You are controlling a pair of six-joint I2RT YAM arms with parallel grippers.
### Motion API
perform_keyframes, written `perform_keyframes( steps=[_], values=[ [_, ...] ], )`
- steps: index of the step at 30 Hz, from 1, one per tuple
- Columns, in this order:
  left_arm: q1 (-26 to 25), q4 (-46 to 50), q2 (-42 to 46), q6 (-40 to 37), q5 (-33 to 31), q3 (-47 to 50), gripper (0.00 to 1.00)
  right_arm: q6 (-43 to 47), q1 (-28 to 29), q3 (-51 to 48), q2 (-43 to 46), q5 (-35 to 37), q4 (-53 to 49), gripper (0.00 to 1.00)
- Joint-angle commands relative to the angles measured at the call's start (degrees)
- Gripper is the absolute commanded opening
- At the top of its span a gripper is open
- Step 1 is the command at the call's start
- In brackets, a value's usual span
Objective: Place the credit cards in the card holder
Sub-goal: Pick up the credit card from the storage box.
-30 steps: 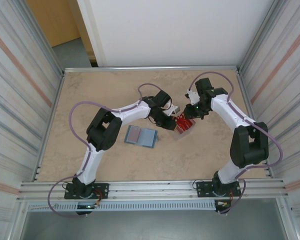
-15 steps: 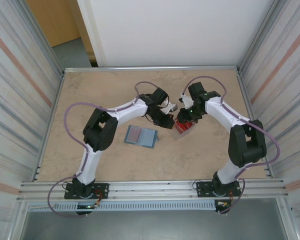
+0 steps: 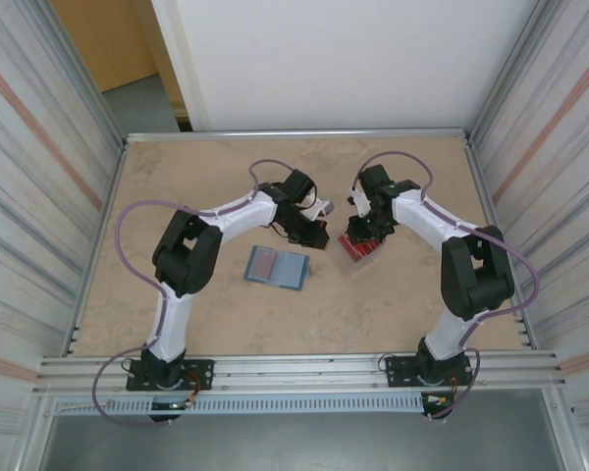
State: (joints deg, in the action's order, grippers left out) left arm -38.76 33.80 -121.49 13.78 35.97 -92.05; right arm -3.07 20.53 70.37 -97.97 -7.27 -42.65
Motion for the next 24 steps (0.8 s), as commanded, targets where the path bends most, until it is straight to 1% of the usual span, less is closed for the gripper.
perform_keyframes(
  steps=[1, 10, 24],
  values=[
    [-0.8, -0.5, -1.6, -0.1, -0.1, 0.7, 0.0, -1.8, 0.4, 1.7, 0.3, 2.9, -0.2, 0.32],
    [-1.8, -0.4, -4.0, 0.1, 0.1, -0.3, 0.0, -2.8, 3.1, 1.3, 0.7, 9.3, -0.2, 0.33],
    [-1.8, 0.1, -7.1, -0.2, -0.7, -1.9, 0.0, -3.9, 4.4, -0.5, -0.3, 10.5, 1.1, 0.31]
  ],
)
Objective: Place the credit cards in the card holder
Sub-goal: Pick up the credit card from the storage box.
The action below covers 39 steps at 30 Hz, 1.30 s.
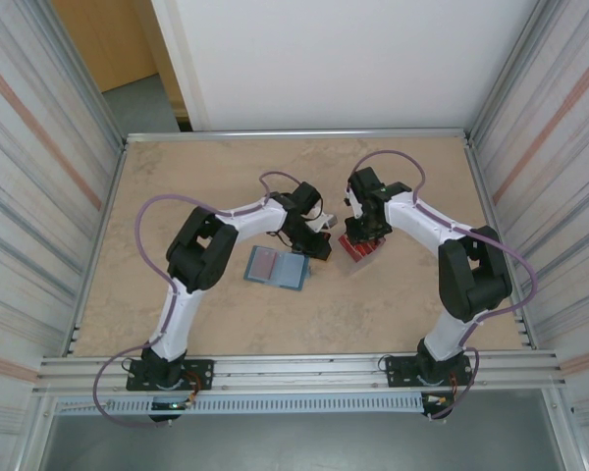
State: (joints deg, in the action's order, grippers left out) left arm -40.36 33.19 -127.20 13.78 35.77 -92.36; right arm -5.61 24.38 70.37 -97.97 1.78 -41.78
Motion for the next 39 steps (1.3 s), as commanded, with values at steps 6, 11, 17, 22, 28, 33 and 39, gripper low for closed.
perform_keyframes(
  steps=[6, 11, 17, 22, 28, 33, 39],
  values=[
    [-0.2, 0.7, -2.1, -0.2, -0.4, -2.3, 0.0, -1.7, 0.9, -1.1, -1.1, 1.1, 0.7, 0.3],
    [-0.3, 0.8, -2.5, 0.1, -0.4, -2.6, 0.0, -1.8, 1.7, -1.3, -1.6, 1.0, 0.7, 0.26],
    [-0.3, 0.8, -2.7, 0.2, -0.2, -2.9, 0.0, -2.0, 2.2, -1.0, -1.4, 1.2, 0.0, 0.23],
    [-0.5, 0.9, -2.9, 0.2, -0.2, -3.2, 0.0, -2.3, 2.4, -0.5, -0.9, -0.8, -0.4, 0.21],
    [-0.6, 1.0, -2.9, 0.1, -0.3, -3.2, 0.0, -3.1, 2.5, -0.4, 0.0, -3.4, -1.0, 0.21],
    [-0.6, 1.1, -3.1, 0.1, -0.3, -3.4, 0.0, -3.3, 2.6, -0.5, 0.7, -4.3, -1.6, 0.2],
    [-0.7, 1.2, -3.4, 0.0, -0.4, -3.7, 0.0, -3.6, 2.9, -0.4, 2.0, -4.3, -2.8, 0.19]
  ],
)
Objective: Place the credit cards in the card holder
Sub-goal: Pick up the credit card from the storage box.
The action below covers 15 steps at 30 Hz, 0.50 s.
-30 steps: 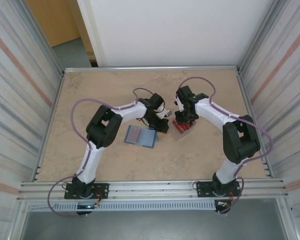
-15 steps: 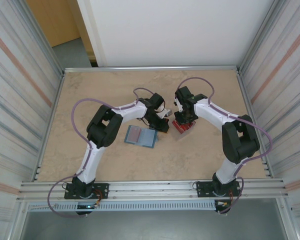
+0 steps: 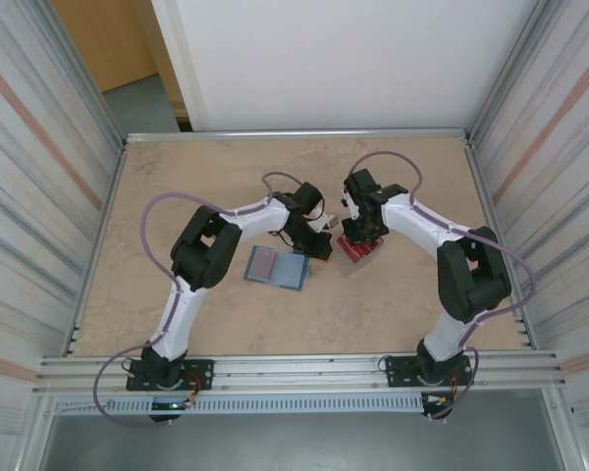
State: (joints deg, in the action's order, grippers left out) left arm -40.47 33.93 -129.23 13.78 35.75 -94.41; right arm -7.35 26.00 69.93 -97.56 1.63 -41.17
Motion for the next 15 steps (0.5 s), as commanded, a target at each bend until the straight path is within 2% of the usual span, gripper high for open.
perform_keyframes(
  steps=[1, 7, 15],
  values=[
    [-0.6, 0.5, -1.4, 0.1, -0.4, -1.7, 0.0, -2.0, 1.3, 0.0, 1.9, -3.9, -3.5, 0.19],
    [-0.7, 0.5, -1.5, 0.0, -0.4, -1.7, 0.0, -2.2, 1.6, -0.6, 2.4, -3.9, -3.9, 0.17],
    [-0.7, 0.6, -1.2, -0.1, -0.5, -1.5, 0.0, -2.5, 0.6, -1.6, 1.1, -8.8, -3.7, 0.16]
  ],
)
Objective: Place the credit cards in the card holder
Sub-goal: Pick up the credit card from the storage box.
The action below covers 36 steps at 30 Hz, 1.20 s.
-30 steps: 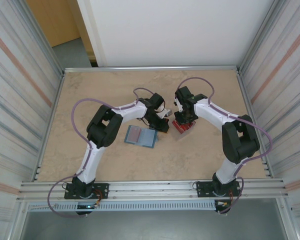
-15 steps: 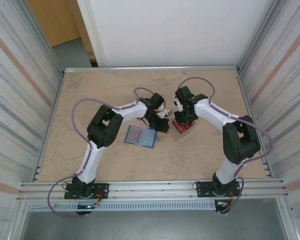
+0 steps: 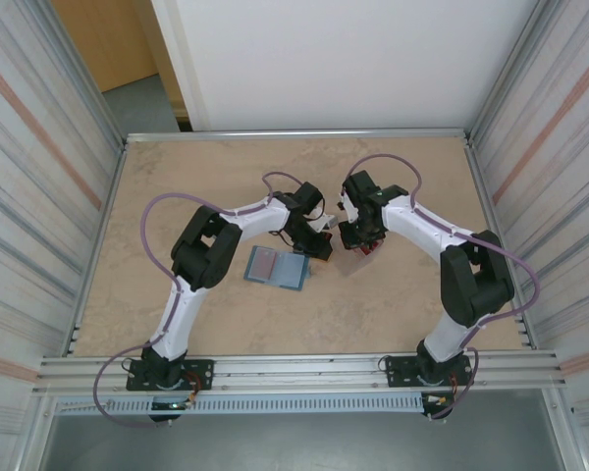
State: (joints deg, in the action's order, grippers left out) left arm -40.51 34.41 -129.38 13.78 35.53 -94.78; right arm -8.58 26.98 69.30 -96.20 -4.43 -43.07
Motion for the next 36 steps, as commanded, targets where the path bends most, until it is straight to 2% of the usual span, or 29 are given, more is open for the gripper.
perform_keyframes(
  steps=[1, 11, 13, 15, 23, 27, 30, 33, 36],
  values=[
    [-0.6, 0.1, -1.1, -0.2, -0.3, -1.2, 0.0, -1.3, -0.4, -1.0, -0.5, -2.5, -1.8, 0.16],
    [-0.7, 0.0, -0.4, -0.2, -0.4, -0.9, 0.0, -0.3, 0.5, 0.2, -2.1, 5.8, -1.3, 0.18],
    [-0.6, 0.1, -0.1, -0.3, -0.5, -0.9, 0.0, 0.0, 0.5, 0.5, -2.4, 5.8, -0.9, 0.13],
    [-0.6, 0.4, 0.8, -0.6, -0.6, -1.0, 0.0, 0.5, 0.5, 1.1, -2.3, 5.8, -1.1, 0.05],
    [0.6, 2.0, 10.3, -2.0, 0.2, -1.0, 0.01, 1.2, 0.4, 5.3, 2.3, 5.4, -6.7, 0.0],
    [2.9, 2.6, 18.3, -4.6, 0.0, 1.1, 0.09, -1.4, 0.4, 5.1, 7.9, 2.6, -8.6, 0.0],
    [6.5, 3.7, 24.4, -7.3, -0.2, 4.8, 0.15, -6.1, 0.4, 3.4, 12.1, -2.3, -7.7, 0.0],
    [12.0, 4.1, 30.8, -9.4, -0.6, 11.5, 0.16, -13.2, 1.4, -0.5, 15.6, -8.9, -2.6, 0.0],
    [18.2, 2.5, 37.5, -10.6, -1.4, 20.0, 0.09, -22.1, 3.5, -7.1, 18.0, -15.8, 8.5, 0.0]
  ],
)
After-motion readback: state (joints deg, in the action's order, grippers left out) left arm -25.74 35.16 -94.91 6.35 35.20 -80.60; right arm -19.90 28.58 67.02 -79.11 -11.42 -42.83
